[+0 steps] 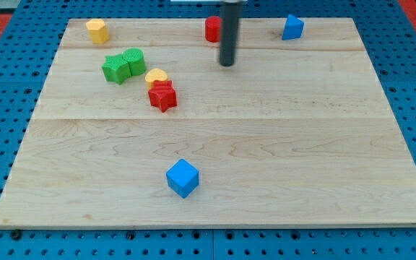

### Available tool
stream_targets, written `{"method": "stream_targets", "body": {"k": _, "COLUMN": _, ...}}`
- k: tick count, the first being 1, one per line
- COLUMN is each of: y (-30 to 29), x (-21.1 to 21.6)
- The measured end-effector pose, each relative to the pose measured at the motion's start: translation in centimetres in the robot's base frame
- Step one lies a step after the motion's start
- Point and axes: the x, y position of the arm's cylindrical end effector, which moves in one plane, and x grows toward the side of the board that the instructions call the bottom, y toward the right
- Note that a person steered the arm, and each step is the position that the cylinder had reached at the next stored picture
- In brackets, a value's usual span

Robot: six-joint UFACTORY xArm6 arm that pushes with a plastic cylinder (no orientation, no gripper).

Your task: Move the yellow heart to the left center

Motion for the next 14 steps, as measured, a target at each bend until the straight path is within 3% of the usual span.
{"method": "stream_targets", "body": {"k": 2, "y": -9.5, "x": 6.6}}
{"method": "stream_targets", "body": {"k": 3, "y": -12.4, "x": 6.0}}
{"method": "stream_targets", "body": {"k": 4, "y": -11.2, "x": 6.0}}
{"method": "stream_targets", "body": {"k": 6, "y": -17.3, "x": 3.8}}
{"method": "stream_targets", "body": {"k": 8, "y": -18.7, "x": 7.3}}
{"method": "stream_targets", "body": {"k": 10, "y": -20.2, "x": 5.6}}
{"method": "stream_targets", "body": {"k": 12, "y": -21.2, "x": 8.6}}
{"method": "stream_targets", "body": {"k": 14, "y": -20.8, "x": 8.3}}
